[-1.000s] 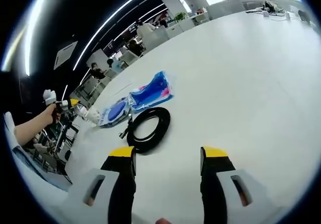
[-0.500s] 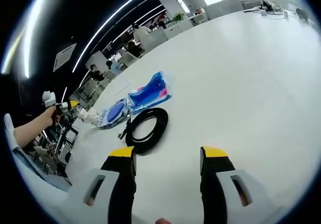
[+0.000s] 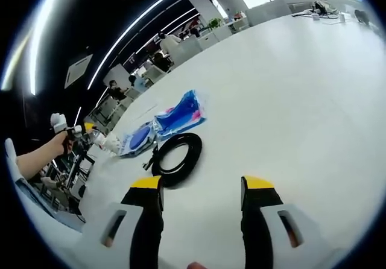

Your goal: Arrange the tabletop items into an orderly group along one side of the table until the central work area is clear of visible clutter.

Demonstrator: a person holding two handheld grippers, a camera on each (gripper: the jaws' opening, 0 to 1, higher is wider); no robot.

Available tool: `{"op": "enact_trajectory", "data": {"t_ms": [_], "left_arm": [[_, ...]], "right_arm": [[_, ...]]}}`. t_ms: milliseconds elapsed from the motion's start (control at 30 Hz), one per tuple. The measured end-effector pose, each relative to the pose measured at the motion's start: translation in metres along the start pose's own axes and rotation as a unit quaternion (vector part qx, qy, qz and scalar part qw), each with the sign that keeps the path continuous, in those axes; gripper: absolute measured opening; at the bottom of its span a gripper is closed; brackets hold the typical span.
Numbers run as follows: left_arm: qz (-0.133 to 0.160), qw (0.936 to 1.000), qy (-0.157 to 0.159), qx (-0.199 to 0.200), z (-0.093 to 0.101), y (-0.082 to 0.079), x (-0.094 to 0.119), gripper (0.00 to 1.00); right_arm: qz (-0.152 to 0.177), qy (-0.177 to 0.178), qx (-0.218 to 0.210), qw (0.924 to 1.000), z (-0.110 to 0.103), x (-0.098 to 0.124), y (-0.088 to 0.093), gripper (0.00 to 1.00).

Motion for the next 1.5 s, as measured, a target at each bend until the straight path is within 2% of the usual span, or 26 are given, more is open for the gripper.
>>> {"op": "enact_trajectory", "data": {"t_ms": [100, 200, 300, 400, 533, 700, 867, 1100, 1200, 1333, 1500], "left_arm": [[0.013, 0.9999, 0.003, 0.004, 0.000, -0.001, 0.006, 0.47], [0.028, 0.9991, 0.030, -0.002, 0.002, 0.000, 0.011, 0.56], [0.041, 0.9985, 0.035, -0.009, -0.003, 0.001, 0.018, 0.63], [0.043, 0.9983, 0.039, -0.006, -0.006, 0.005, 0.025, 0.67], [0.028, 0.9985, 0.047, -0.005, -0.007, 0.017, 0.036, 0.78], [0.025, 0.9972, 0.069, -0.008, 0.001, 0.032, 0.051, 0.82], [0.012, 0.9960, 0.087, -0.011, 0.013, 0.053, 0.070, 0.82], [-0.003, 0.9944, 0.105, -0.009, 0.027, 0.078, 0.095, 0.86], [-0.021, 0.9939, 0.108, -0.009, 0.029, 0.093, 0.102, 0.86], [-0.040, 0.9931, 0.110, 0.004, 0.025, 0.110, 0.108, 0.85], [-0.076, 0.9892, 0.125, 0.008, 0.037, 0.130, 0.120, 0.85]], "right_arm": [[0.005, -0.002, 0.005, 1.0000, -0.002, 0.001, -0.004, 0.51], [0.008, -0.004, 0.023, 0.9997, -0.005, 0.000, -0.009, 0.52], [0.011, -0.012, 0.032, 0.9993, -0.010, 0.000, -0.013, 0.52], [0.014, -0.019, 0.030, 0.9993, -0.015, -0.001, -0.016, 0.54], [0.011, -0.025, 0.041, 0.9988, -0.020, -0.002, -0.018, 0.56], [0.008, -0.032, 0.053, 0.9980, -0.025, -0.001, -0.021, 0.59], [0.006, -0.040, 0.074, 0.9964, -0.031, 0.002, -0.025, 0.63], [-0.002, -0.044, 0.087, 0.9953, -0.034, 0.003, -0.028, 0.67], [-0.008, -0.046, 0.091, 0.9948, -0.036, 0.003, -0.028, 0.67], [-0.033, -0.043, 0.122, 0.9910, -0.037, 0.004, -0.024, 0.67], [-0.058, -0.042, 0.150, 0.9861, -0.039, 0.006, -0.019, 0.67]]}}
Point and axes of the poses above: the point that each gripper's makers call its tool centre point, and the gripper's own axes: x roughly backward along the fingers, z roughly to its right, y roughly out of its underside, the point moved 4 cm from there along x, roughly backward along the fingers, and after that the axes turned 6 degrees about y, right-handed, at the moved point
